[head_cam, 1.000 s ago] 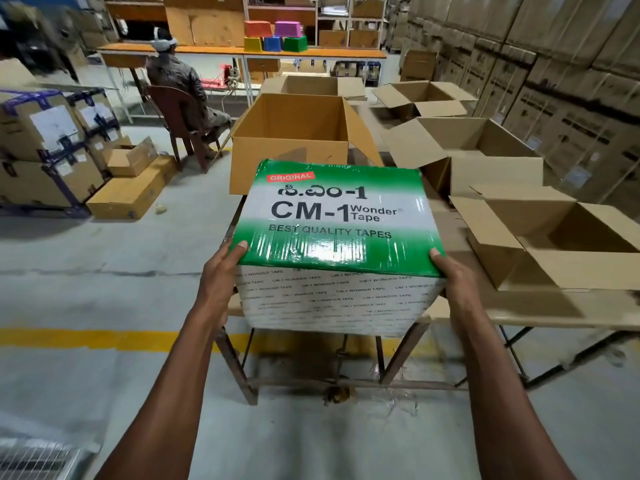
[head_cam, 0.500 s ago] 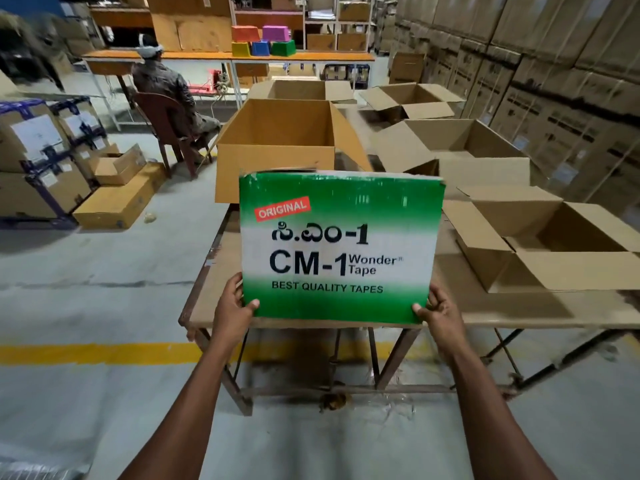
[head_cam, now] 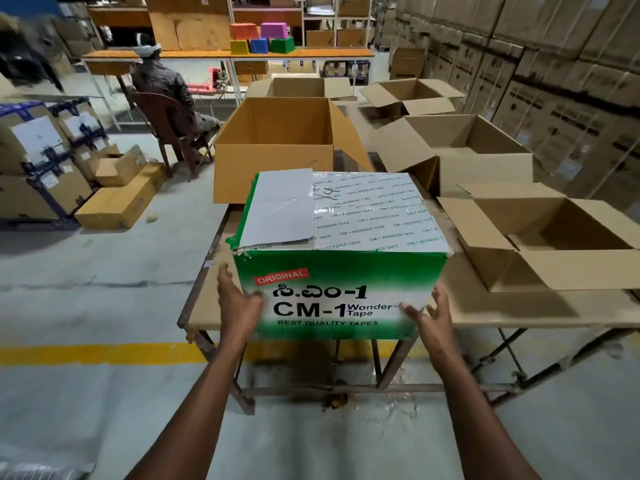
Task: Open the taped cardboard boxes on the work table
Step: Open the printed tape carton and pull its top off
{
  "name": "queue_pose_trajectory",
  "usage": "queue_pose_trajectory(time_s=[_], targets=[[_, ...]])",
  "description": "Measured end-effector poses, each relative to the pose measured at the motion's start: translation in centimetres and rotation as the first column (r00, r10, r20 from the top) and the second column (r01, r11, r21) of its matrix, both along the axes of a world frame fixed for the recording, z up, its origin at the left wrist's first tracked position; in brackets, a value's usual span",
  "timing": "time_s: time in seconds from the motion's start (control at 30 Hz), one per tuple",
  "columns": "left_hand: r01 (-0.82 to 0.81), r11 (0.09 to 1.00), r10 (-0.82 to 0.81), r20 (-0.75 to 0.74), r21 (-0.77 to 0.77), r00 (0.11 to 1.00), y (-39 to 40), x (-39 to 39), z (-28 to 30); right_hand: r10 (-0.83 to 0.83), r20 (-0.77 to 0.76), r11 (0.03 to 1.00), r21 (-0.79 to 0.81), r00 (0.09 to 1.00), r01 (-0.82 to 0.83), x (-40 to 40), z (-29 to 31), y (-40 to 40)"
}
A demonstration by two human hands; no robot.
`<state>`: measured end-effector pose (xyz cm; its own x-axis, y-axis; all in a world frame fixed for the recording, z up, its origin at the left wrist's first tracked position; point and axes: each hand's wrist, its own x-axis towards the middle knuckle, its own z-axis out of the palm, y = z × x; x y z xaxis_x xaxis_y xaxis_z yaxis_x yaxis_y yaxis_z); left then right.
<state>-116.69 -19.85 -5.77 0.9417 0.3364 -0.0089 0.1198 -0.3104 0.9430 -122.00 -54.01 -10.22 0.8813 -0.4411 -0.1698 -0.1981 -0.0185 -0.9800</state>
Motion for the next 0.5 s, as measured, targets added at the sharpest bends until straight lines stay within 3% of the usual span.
queue_pose_trajectory(time_s=[0.03, 0.1, 0.17, 0.23, 0.33, 0.4, 0.5], targets=[[-0.072, 0.991, 0.053, 0.169, 0.110, 0.984, -0.2, -0.2, 1.1, -0.014, 0.026, 1.000, -0.021, 1.000, 0.014, 0.1, 0.3, 0.0], [-0.186, 0.937, 0.016, 0.495, 0.297, 0.869, -1.0, -0.8, 4.0, -0.036, 0.067, 0.999, -0.020, 0.997, 0.037, 0.4, 1.1, 0.2], [-0.118, 0.909, -0.198, 0.662, 0.400, 0.723, -2.2, -1.3, 6.9, -0.043, 0.106, 0.999, -0.027, 0.993, 0.046, 0.8, 1.9, 0.5], [0.115, 0.859, -0.449, 0.625, 0.499, 0.639, -3.6, -1.2, 8.9, -0.028, 0.142, 0.999, -0.028, 0.989, 0.032, 1.1, 2.4, 0.8], [0.415, 0.725, -0.653, 0.356, 0.549, 0.669, -6.2, -0.4, 10.1, -0.029, 0.157, 0.999, -0.012, 0.987, 0.032, 1.0, 2.6, 1.3], [0.506, 0.656, -0.698, 0.196, 0.560, 0.688, -7.5, 0.3, 9.8, -0.034, 0.151, 0.999, -0.002, 0.988, 0.035, 0.7, 2.5, 1.4], [0.495, 0.646, -0.675, 0.133, 0.581, 0.726, -8.3, 0.7, 9.9, -0.044, 0.148, 0.999, 0.001, 0.988, 0.044, 0.2, 2.6, 1.2]])
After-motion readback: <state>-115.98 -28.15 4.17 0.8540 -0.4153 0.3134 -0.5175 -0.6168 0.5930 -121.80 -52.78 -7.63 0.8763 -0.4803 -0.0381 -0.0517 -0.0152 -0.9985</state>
